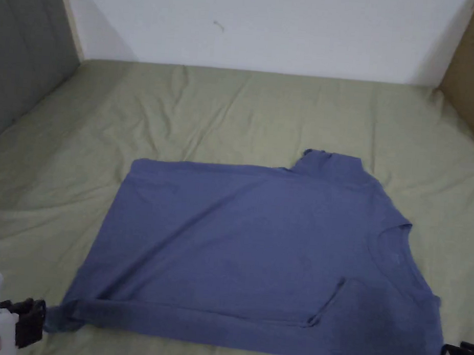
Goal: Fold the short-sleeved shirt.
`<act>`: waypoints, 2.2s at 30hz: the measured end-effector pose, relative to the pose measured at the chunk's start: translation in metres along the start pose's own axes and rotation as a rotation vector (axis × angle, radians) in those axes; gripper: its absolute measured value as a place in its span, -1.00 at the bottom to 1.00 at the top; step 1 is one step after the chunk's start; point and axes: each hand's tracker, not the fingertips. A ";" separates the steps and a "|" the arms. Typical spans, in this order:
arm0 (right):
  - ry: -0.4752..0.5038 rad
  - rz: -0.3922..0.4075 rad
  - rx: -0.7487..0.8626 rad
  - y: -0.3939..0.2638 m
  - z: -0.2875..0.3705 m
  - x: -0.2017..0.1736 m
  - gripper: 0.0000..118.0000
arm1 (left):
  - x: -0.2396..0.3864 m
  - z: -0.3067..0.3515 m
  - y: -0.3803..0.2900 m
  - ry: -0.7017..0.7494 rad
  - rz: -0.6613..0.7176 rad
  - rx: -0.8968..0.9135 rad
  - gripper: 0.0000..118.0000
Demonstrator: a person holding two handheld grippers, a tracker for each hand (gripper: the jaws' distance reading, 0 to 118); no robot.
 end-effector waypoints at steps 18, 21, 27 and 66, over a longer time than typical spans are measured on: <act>0.000 -0.039 -0.159 -0.021 -0.038 -0.007 -0.99 | -0.018 -0.088 0.000 -0.082 0.165 -0.098 -0.88; 0.004 -0.050 -0.175 -0.021 -0.042 -0.007 -0.99 | -0.012 -0.100 -0.005 -0.082 0.120 -0.134 -0.94; -0.013 -0.037 -0.159 -0.011 -0.057 0.005 -0.67 | -0.012 -0.086 0.003 -0.075 0.129 -0.102 -0.94; -0.024 -0.142 -0.196 0.191 -0.174 0.009 -0.44 | 0.021 -0.183 0.132 0.021 -0.092 -0.229 0.41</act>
